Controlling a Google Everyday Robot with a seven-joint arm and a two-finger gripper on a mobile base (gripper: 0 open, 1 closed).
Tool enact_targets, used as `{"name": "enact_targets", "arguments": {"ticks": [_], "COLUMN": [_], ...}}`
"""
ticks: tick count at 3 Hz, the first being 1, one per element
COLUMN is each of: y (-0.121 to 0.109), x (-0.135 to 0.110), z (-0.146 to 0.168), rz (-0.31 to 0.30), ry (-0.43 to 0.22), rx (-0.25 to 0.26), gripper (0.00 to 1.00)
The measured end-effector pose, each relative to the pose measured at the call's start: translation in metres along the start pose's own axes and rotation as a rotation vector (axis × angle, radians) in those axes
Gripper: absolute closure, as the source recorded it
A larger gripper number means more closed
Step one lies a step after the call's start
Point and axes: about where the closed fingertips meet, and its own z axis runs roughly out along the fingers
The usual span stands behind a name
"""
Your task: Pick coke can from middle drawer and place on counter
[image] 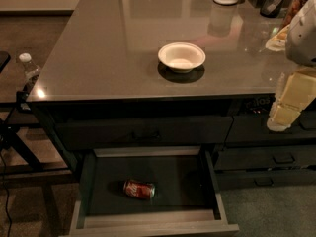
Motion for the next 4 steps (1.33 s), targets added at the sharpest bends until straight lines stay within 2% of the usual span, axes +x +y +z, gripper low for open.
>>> {"name": "enact_targets", "arguments": {"ticks": [1, 2, 4], "y": [0.0, 0.017, 0.07], "x": [-0.001, -0.006, -0.027], "z": [0.0, 0.024, 0.094], "rz": [0.001, 0.014, 0.092], "ry": [-0.005, -0.046, -0.142], "rx": [0.003, -0.043, -0.201], "gripper": [0.0, 0.0, 0.0]}}
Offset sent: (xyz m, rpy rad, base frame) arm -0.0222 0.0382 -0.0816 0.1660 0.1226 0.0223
